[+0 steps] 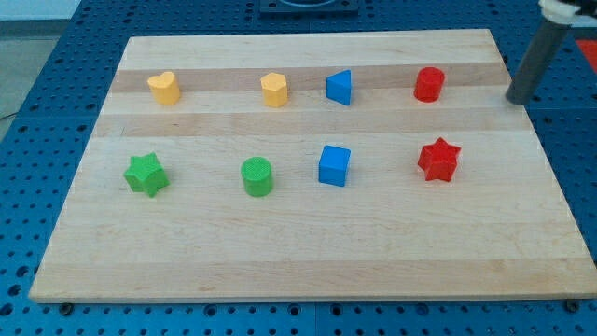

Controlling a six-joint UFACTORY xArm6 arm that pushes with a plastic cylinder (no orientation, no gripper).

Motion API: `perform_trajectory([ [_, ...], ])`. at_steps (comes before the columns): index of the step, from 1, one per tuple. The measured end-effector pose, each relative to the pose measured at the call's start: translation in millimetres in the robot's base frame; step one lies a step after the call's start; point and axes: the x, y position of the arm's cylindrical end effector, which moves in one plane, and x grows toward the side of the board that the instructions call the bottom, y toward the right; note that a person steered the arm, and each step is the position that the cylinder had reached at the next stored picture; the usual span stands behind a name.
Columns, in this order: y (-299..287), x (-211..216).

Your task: Nudge the red circle up a bit

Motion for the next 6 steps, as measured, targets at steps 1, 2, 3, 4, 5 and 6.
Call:
perform_trajectory([
  [1,-59.6,4.2],
  [2,-110.6,-7.2],
  [3,-129.0,-10.7],
  [4,-123.9,11.8],
  [5,-111.6,-3.3],
  [6,-120.0,-38.4],
])
